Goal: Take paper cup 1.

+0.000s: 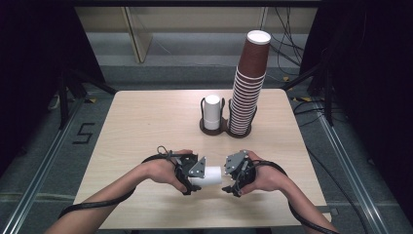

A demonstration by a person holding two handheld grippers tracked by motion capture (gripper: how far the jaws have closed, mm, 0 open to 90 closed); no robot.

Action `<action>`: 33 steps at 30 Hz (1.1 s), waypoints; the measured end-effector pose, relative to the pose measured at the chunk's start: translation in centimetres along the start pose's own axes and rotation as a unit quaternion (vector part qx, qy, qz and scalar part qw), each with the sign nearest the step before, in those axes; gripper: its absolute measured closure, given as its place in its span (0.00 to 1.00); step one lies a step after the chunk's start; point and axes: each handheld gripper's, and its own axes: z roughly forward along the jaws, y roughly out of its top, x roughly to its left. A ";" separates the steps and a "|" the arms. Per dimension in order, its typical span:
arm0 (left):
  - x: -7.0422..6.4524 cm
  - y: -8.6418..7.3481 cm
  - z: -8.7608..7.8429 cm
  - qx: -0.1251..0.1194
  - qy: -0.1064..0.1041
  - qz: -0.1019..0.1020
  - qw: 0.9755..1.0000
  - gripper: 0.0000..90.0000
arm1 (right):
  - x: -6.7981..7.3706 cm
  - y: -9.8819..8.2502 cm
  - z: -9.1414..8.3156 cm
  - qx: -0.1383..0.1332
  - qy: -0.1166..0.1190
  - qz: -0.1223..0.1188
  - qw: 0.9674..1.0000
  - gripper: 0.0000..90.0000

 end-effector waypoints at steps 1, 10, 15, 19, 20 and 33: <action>0.0 0.0 0.0 0.001 0.000 0.001 1.000 0.29 | 0.0 0.1 0.0 -0.003 -0.001 -0.013 1.000 0.21; 0.0 0.4 0.4 0.011 -0.009 0.012 1.000 0.29 | 0.3 1.4 0.1 -0.008 0.011 -0.019 1.000 0.21; 0.0 0.6 0.4 0.012 -0.012 0.014 1.000 0.29 | 0.3 1.8 0.2 -0.014 0.015 -0.028 0.999 0.21; 0.1 0.7 0.4 0.013 -0.012 0.020 1.000 0.29 | 0.4 2.0 0.2 -0.015 0.020 -0.029 0.999 0.21; 0.0 0.8 0.4 0.013 -0.013 0.019 1.000 0.29 | 0.4 2.1 0.3 -0.016 0.019 -0.027 0.999 0.22; 0.0 1.2 0.5 0.014 -0.015 0.027 0.999 0.30 | 0.4 2.8 0.9 -0.017 0.031 -0.054 0.998 0.27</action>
